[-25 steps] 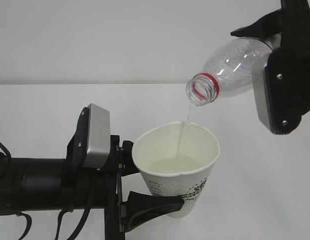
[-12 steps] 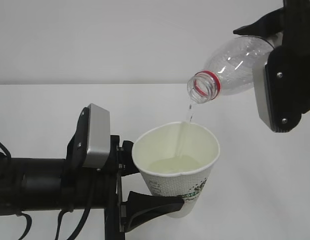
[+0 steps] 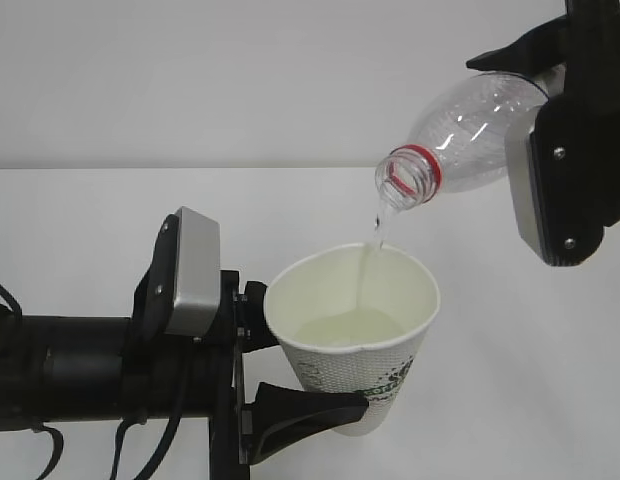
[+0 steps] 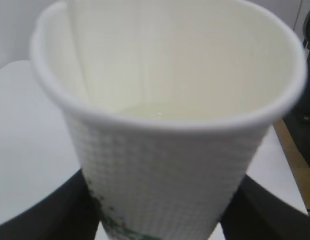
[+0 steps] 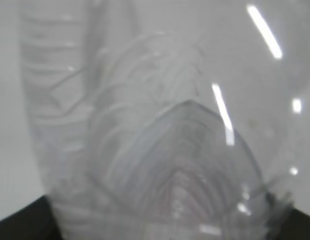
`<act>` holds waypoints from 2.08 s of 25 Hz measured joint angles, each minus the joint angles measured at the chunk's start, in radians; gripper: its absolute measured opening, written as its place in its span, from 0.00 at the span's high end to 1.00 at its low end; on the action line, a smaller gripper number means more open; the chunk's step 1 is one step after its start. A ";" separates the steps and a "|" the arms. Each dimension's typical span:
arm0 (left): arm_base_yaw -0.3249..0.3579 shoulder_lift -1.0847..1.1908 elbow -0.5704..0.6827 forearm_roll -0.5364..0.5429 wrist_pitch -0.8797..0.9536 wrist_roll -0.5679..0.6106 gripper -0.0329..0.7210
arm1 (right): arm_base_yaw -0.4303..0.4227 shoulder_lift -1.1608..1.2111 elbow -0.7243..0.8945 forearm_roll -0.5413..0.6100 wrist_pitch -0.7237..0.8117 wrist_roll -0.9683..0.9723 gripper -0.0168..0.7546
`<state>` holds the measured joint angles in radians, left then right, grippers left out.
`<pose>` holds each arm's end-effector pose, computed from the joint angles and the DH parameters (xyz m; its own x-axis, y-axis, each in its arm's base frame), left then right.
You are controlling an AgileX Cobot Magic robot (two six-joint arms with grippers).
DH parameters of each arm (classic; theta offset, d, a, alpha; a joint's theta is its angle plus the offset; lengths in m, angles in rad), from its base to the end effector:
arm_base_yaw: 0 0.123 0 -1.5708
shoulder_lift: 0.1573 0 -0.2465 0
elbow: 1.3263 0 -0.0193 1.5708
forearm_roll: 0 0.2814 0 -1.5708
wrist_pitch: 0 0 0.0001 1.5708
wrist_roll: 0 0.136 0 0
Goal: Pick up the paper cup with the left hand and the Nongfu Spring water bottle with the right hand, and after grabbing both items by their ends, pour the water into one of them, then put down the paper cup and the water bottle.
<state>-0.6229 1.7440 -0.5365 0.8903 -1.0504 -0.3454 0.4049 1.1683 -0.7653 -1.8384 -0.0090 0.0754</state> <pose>0.2033 -0.2589 0.0826 -0.0311 0.2078 -0.9777 0.9829 0.1840 0.0079 0.3147 0.1360 0.2506 0.4490 -0.8755 0.1788 -0.2056 -0.2959 -0.9328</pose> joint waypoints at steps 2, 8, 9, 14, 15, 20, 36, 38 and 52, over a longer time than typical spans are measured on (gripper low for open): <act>0.000 0.000 0.000 0.000 0.000 0.000 0.31 | 0.002 0.000 0.000 0.000 0.002 -0.002 0.36; 0.000 0.000 0.000 0.000 0.000 0.000 0.31 | 0.026 0.000 0.000 0.002 0.009 -0.022 0.36; 0.000 0.000 0.000 0.000 0.000 0.000 0.31 | 0.026 0.000 0.000 0.002 0.009 -0.022 0.36; 0.000 0.000 0.000 0.000 -0.002 0.000 0.31 | 0.026 0.000 0.000 0.002 0.009 -0.024 0.36; 0.000 0.000 0.000 0.000 -0.002 0.000 0.31 | 0.026 0.000 0.000 0.002 0.009 -0.024 0.36; 0.000 0.000 0.000 0.002 -0.002 0.000 0.31 | 0.026 0.000 0.000 0.002 0.009 -0.025 0.36; 0.000 0.002 0.000 0.005 -0.003 0.002 0.31 | 0.027 0.000 0.000 0.002 0.009 -0.026 0.36; 0.000 0.002 0.000 0.005 -0.003 0.002 0.31 | 0.027 0.000 0.000 0.002 0.026 -0.031 0.36; 0.000 0.002 0.000 0.016 -0.006 0.004 0.31 | 0.027 0.000 0.000 0.006 0.056 -0.063 0.36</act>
<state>-0.6229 1.7462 -0.5365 0.9058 -1.0566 -0.3411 0.4322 1.1683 -0.7653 -1.8329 0.0474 0.0120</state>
